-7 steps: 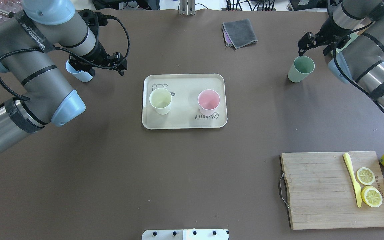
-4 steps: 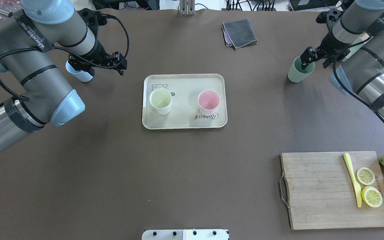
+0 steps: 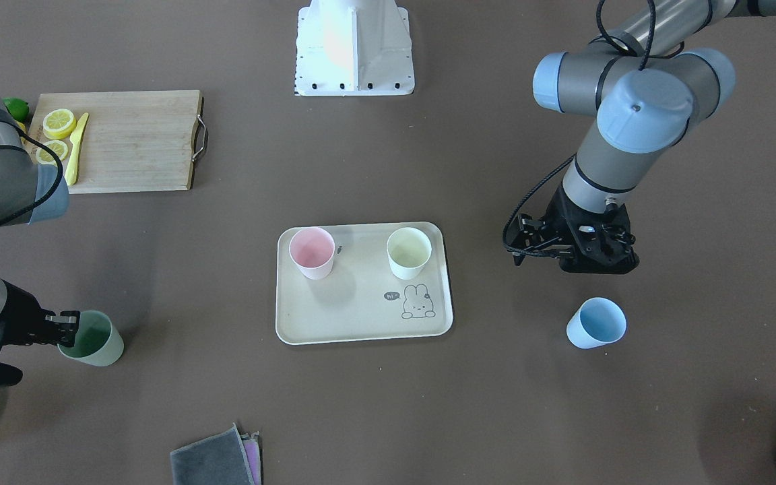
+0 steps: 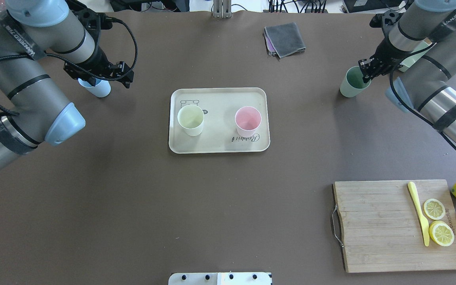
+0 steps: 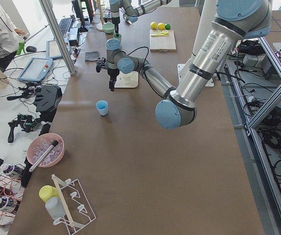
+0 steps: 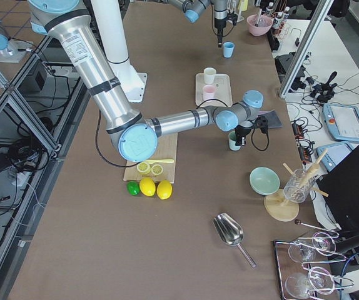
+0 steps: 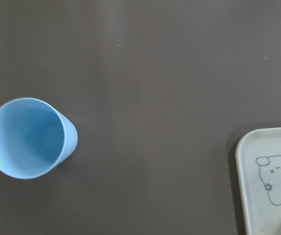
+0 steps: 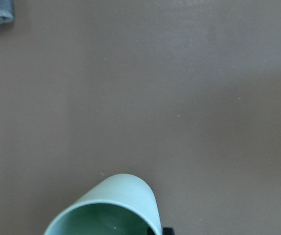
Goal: Place all cups on tray
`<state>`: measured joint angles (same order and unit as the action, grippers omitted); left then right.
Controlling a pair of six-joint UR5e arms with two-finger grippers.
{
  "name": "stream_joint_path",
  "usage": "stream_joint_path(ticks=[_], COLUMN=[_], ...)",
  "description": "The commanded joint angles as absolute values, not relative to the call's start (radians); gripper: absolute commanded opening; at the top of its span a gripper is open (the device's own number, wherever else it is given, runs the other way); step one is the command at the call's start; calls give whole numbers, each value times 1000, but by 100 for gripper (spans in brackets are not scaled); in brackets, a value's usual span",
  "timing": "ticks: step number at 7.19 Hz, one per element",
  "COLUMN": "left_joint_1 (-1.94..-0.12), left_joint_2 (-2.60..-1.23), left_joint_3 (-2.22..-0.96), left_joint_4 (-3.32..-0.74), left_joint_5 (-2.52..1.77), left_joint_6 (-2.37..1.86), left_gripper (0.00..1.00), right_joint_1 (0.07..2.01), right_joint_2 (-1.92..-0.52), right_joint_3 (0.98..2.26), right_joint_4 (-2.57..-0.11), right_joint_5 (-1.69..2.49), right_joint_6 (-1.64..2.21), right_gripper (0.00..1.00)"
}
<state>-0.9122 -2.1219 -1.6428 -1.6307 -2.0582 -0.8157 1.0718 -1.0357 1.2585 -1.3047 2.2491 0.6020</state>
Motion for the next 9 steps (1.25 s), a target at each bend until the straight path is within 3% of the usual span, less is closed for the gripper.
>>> stream_joint_path(ticks=[1,5,7,8,9], left_joint_1=[-971,-1068,-1069,-1066,-1057], left_joint_2=[-2106,-2112,-2126,-2125,-2117], left_joint_3=[-1611,-1300,-1285,-1290,-1290], left_joint_4=[-1632,-1868,-1874,-1876,-1888], left_joint_5=[-2060,-2114,-2132,-2144,-2145], left_joint_6=[-702,-580,-607,-624,-626], left_gripper=[98,98,98,98,98], right_joint_1=[1048,800,750,738,735], right_joint_2=[-929,-804,-802,-802,-801], right_joint_3=[1281,1354,1350,1344,1347], right_joint_4=[-1356,-1347,-1309,-1296,-1295], right_joint_5=[2278,2186,2112,2080,2066], right_joint_6=[725,1062,1074,1078,1092], right_gripper=[0,0,0,98,100])
